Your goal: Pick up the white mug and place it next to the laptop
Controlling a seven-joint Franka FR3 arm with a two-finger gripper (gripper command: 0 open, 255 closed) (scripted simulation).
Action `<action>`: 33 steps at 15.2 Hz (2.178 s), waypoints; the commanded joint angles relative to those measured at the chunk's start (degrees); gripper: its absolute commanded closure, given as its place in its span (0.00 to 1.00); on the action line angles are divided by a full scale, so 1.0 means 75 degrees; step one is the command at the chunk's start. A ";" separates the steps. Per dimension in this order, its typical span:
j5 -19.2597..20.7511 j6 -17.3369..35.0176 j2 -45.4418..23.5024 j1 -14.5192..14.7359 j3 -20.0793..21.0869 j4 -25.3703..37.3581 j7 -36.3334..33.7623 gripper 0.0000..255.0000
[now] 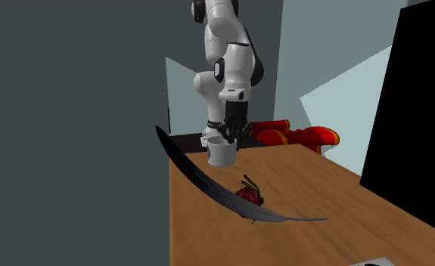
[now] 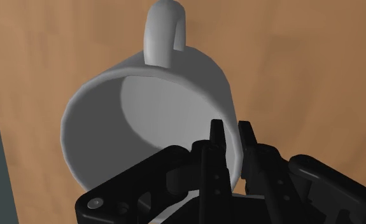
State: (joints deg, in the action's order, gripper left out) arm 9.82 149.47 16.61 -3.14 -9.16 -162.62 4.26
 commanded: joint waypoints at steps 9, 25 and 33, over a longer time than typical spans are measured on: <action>-0.0023 -0.0440 0.0360 0.0005 0.0018 0.0081 0.0022 1.00; -0.0172 -0.2649 0.1819 0.0045 0.0141 0.0834 0.0133 1.00; -0.0247 -0.3641 0.2260 0.0069 0.0207 0.1386 0.0181 1.00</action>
State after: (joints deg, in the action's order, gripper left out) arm 8.03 123.29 33.01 -2.62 -7.66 -152.78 5.54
